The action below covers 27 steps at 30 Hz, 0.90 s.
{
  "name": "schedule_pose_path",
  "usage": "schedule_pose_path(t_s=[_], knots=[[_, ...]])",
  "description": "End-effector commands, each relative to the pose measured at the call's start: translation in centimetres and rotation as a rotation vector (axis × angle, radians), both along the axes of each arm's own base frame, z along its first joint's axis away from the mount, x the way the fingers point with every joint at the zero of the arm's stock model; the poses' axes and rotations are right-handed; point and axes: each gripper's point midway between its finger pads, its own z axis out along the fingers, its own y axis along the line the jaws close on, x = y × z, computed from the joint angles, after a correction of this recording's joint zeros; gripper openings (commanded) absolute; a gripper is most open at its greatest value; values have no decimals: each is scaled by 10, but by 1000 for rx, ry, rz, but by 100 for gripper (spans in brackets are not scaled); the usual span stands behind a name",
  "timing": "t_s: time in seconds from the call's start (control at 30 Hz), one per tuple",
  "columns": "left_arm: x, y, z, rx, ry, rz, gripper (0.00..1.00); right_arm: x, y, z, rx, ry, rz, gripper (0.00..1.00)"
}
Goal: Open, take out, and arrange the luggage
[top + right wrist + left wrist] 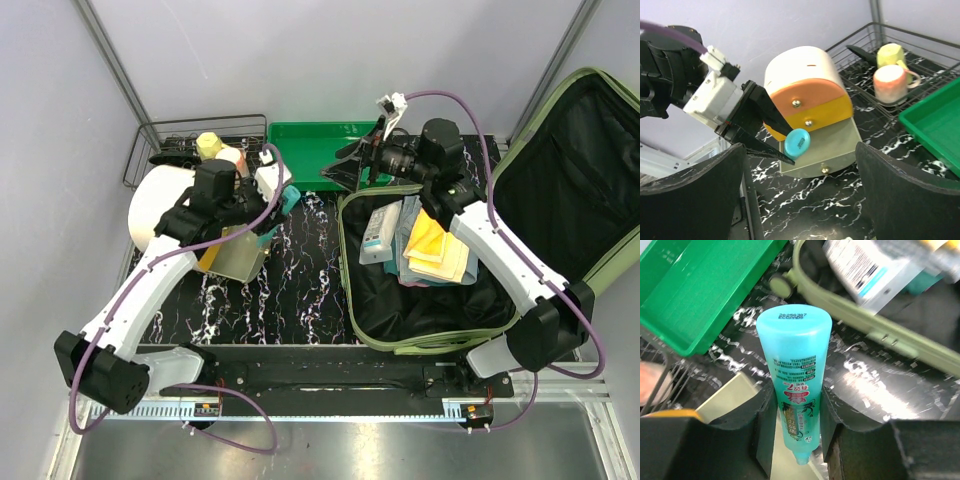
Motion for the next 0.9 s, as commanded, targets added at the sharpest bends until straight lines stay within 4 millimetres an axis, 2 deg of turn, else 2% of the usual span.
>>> schedule_pose_path(t_s=[0.0,0.13,0.3,0.5,0.67,0.77,0.8,0.83,0.87], knots=[[30,33,-19,199,-161,-4,0,0,-17,17,-10,-61,-37,100],[46,44,-37,273,-217,-46,0,-7,-15,11,-24,-42,-3,100],[69,59,-57,340,-189,-12,0,-13,-16,6,-37,-29,20,100],[69,72,-89,390,-115,30,0,-16,-18,3,-55,-31,20,100],[70,91,-112,462,-49,110,3,-18,-18,4,-60,-49,27,100],[67,98,-121,489,-15,150,23,-18,-19,-1,-75,-27,31,100],[68,102,-121,494,-10,171,33,-18,-18,0,-76,-30,34,100],[66,104,-122,502,11,182,53,-17,-18,-1,-79,-33,34,100],[63,106,-121,504,29,193,56,-18,-18,0,-82,-35,39,100]])
